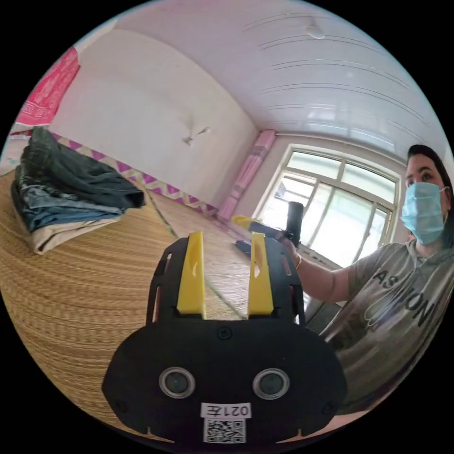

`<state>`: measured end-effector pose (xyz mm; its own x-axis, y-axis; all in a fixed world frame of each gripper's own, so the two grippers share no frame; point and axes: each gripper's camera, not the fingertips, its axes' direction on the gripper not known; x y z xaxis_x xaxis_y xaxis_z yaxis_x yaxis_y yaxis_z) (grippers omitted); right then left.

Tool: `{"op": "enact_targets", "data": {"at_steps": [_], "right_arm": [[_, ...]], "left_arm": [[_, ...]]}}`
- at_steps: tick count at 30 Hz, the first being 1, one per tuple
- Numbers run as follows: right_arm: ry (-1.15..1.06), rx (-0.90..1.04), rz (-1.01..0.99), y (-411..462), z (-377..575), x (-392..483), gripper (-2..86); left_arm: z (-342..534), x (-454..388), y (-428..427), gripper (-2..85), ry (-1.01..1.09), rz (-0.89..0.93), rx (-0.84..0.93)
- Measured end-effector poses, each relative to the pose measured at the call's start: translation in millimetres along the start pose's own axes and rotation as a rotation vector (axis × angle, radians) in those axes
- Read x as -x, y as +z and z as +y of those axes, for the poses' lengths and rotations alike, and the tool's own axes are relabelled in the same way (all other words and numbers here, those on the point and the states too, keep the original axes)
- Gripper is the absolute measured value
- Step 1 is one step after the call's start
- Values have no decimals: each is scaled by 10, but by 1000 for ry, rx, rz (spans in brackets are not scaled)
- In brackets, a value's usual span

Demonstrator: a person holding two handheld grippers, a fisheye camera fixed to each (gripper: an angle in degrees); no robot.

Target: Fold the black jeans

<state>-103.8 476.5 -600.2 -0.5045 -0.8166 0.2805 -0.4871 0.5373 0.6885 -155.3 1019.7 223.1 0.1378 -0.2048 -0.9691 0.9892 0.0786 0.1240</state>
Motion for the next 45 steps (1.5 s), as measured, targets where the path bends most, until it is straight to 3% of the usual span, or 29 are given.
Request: {"op": "enact_targets", "data": {"at_steps": [4,8,13,18,23,29,36,41,45], "right_arm": [[-239,91,37,1031,-893,310,74],[-517,27,121,1810,-1464,728,117],[-753,139,176,2977,-2139,1140,114],[-720,210,232,3645,-2503,1174,130],[-594,235,120,3770,-2697,870,79],[-185,173,-99,3402,-3067,-92,13],[348,-74,-317,2125,-3184,-1916,5],[390,-168,-207,776,-2933,-2548,1],[207,-88,-11,-223,-2671,-2226,-3]], "left_arm": [[93,456,-271,6,-1,-67,-11],[201,562,-447,-8,-45,-97,-116],[220,777,-476,-9,-154,-84,-107],[227,864,-496,-9,-197,-114,-109],[212,892,-487,-9,-187,-111,-110],[171,931,-438,-9,-171,-104,-101],[106,994,-349,-9,-172,-113,-85],[56,1044,-280,-9,-182,-120,-76],[-21,1048,-162,-9,-165,-117,-38]]}}
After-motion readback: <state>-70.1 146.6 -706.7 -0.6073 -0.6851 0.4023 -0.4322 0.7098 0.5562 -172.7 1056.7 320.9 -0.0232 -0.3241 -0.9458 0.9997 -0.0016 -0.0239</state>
